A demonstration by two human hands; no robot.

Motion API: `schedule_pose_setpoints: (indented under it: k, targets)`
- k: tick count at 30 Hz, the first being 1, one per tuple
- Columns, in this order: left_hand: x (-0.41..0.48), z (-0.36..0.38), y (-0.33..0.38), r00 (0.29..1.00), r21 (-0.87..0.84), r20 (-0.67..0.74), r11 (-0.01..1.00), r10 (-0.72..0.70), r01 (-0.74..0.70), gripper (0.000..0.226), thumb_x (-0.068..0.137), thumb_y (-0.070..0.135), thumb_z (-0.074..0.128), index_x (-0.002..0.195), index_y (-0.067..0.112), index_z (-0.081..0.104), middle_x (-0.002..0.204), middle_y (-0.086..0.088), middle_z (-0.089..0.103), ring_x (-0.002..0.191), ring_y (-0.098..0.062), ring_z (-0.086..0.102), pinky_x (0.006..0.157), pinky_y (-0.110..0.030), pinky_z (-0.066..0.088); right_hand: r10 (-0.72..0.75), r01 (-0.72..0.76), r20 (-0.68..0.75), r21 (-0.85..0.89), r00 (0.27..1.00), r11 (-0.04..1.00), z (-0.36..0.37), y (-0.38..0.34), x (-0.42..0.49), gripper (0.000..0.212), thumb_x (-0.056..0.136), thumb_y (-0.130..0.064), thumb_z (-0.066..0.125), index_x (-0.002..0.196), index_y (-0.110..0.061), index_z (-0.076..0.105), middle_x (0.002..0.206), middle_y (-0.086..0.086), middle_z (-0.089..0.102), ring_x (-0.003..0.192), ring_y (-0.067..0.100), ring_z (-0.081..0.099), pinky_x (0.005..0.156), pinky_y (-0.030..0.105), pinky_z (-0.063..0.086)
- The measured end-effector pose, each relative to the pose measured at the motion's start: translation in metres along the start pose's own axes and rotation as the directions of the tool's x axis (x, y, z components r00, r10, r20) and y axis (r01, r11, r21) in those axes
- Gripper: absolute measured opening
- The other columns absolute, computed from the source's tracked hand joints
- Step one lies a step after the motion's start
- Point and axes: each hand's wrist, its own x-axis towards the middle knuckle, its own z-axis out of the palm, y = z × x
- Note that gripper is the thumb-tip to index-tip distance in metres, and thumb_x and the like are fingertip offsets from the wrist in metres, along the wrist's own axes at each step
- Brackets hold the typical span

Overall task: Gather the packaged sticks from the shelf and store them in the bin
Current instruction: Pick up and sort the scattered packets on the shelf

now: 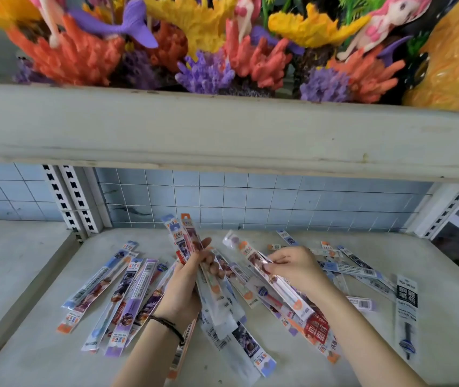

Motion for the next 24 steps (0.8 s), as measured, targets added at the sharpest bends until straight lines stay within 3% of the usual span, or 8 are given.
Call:
schedule_pose_setpoints:
  k: [3,7,11,14,17,20,24]
  targets:
    - [0.001,-0.001,-0.003,0.998,0.034,-0.033,0.998,-0.054,0.056,0.024,0.093,0.006,0.050,0.116,0.005,0.056,0.060,-0.001,0.044,0.053,-0.016,0.044,0.058,-0.032,0.043,0.027,-0.017,-0.035,0.266,0.999,0.964,-0.003,-0.008,-0.006,0.013,0.079,-0.007,0.074,0.090,-0.012,0.073,0.077,-0.004,0.072,0.072,0.007,0.067,0.063,0.014,0.050]
    - [-0.001,0.009,-0.001,0.993,0.039,-0.014,0.992,-0.121,0.122,0.015,0.083,0.014,0.065,0.096,0.008,0.060,0.065,-0.003,0.050,0.054,-0.016,0.047,0.051,-0.027,0.044,0.031,-0.010,-0.028,0.544,0.999,0.839,-0.001,-0.020,-0.015,0.011,0.079,-0.007,0.073,0.091,-0.007,0.074,0.084,0.009,0.075,0.080,0.023,0.069,0.083,0.034,0.053]
    - [-0.004,0.022,-0.003,0.991,0.100,0.038,0.987,-0.129,0.125,0.027,0.072,0.023,0.074,0.091,0.008,0.064,0.077,-0.009,0.061,0.062,-0.020,0.057,0.054,-0.030,0.048,-0.008,0.010,-0.006,0.614,1.000,0.789,0.016,-0.031,-0.028,0.011,0.080,-0.005,0.072,0.090,-0.003,0.071,0.080,0.007,0.075,0.073,0.014,0.068,0.073,0.024,0.054]
    - [-0.011,0.030,-0.007,0.996,0.212,0.060,0.976,-0.067,0.053,0.024,0.086,0.028,0.066,0.100,0.009,0.070,0.093,-0.013,0.072,0.081,-0.025,0.068,0.072,-0.036,0.056,-0.049,0.049,-0.018,0.641,0.999,0.766,0.030,-0.036,-0.035,0.009,0.082,-0.003,0.070,0.090,0.000,0.069,0.071,0.002,0.073,0.066,0.008,0.067,0.066,0.018,0.053]
    - [-0.015,0.033,-0.008,0.998,0.300,0.061,0.954,-0.034,0.014,0.029,0.080,0.026,0.072,0.102,0.008,0.070,0.098,-0.017,0.071,0.091,-0.031,0.066,0.083,-0.042,0.055,-0.074,0.081,-0.037,0.619,0.997,0.781,0.039,-0.036,-0.037,0.010,0.081,-0.004,0.070,0.088,0.001,0.066,0.064,-0.003,0.065,0.061,0.005,0.062,0.061,0.017,0.051]
    - [-0.017,0.030,-0.005,0.999,0.271,0.026,0.962,-0.045,0.037,0.033,0.076,0.020,0.070,0.105,0.005,0.067,0.095,-0.018,0.071,0.083,-0.030,0.068,0.074,-0.038,0.057,-0.089,0.072,-0.002,0.606,0.996,0.792,0.041,-0.036,-0.039,0.008,0.080,-0.006,0.072,0.085,-0.003,0.066,0.067,-0.001,0.064,0.066,0.009,0.062,0.064,0.020,0.051]
    - [-0.020,0.023,0.000,0.996,0.215,-0.029,0.972,-0.086,0.091,0.024,0.085,0.018,0.061,0.104,0.004,0.066,0.081,-0.012,0.070,0.065,-0.022,0.066,0.064,-0.032,0.056,-0.063,0.009,0.046,0.733,0.997,0.680,0.037,-0.033,-0.039,0.019,0.073,-0.008,0.076,0.086,0.001,0.066,0.073,0.005,0.067,0.071,0.013,0.063,0.068,0.023,0.052]
